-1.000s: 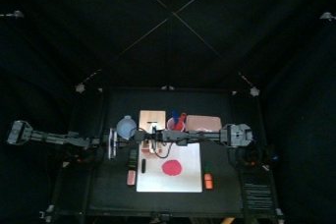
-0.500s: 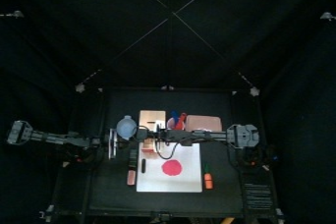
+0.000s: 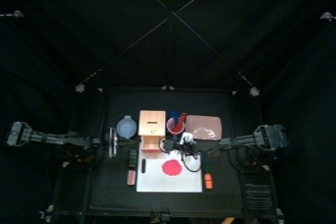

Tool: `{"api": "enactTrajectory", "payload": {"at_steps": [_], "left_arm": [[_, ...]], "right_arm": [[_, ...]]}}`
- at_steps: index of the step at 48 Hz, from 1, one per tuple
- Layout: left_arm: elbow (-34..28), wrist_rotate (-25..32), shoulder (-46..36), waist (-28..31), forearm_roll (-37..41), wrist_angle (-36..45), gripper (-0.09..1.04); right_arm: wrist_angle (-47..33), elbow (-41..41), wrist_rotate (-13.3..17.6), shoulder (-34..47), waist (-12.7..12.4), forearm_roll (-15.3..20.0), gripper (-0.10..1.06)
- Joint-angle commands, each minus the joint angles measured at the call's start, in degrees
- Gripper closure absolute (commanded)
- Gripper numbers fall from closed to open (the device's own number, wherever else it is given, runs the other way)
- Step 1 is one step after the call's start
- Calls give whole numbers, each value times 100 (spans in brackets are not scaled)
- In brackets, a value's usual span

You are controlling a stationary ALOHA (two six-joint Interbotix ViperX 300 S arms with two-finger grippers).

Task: Get the cutter from the drawer then cut the dough then place the extra dough in the bowl
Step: Place the cutter on the board

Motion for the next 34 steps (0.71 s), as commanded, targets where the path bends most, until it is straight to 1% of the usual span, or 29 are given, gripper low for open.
{"api": "enactTrajectory", "payload": {"at_steps": [1,8,12,22,26,30,34], "left_arm": [[-114,-9,9,229,-53,-26,64],[-202,-18,9,519,-176,-26,64],[-272,-18,9,686,-290,-26,64],[-387,0,9,914,-519,-18,64],[-404,9,9,940,-519,-26,64],[-413,9,9,958,-519,-26,64],[-404,9,9,976,-519,-18,64]], "right_arm": [[-677,562,422,-308,185,-237,56],[-1318,1195,888,-299,422,-765,56],[-1547,1424,1143,-272,422,-896,56],[-1837,1916,1731,-255,413,-1081,56],[-1951,2030,1863,-255,404,-1134,55],[-2083,2109,1872,-255,413,-1134,53],[-2145,2127,1872,-272,413,-1134,48]]}}
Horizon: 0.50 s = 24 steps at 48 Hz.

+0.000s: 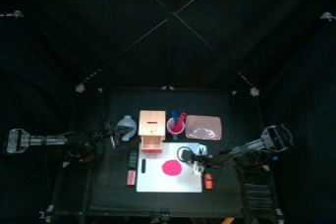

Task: Get the cutter from the drawer then cut the dough then place the extra dough in the bowl
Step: Place the cutter on the board

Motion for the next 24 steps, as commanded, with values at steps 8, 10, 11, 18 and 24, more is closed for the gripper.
{"api": "enactTrajectory", "payload": {"at_steps": [8,10,11,18,24], "left_arm": [[-141,26,9,70,0,-26,63],[-141,35,26,123,0,-26,63],[-149,18,35,202,-9,-18,63],[-413,26,88,624,-97,229,63],[-1081,44,325,1090,-79,1046,63]], "right_arm": [[-18,-105,18,-185,26,-18,32],[35,-167,18,-211,26,-18,30],[70,-185,9,-220,26,-26,29],[396,-545,-9,-281,35,-255,27],[396,-914,-26,-272,35,-703,27]]}}
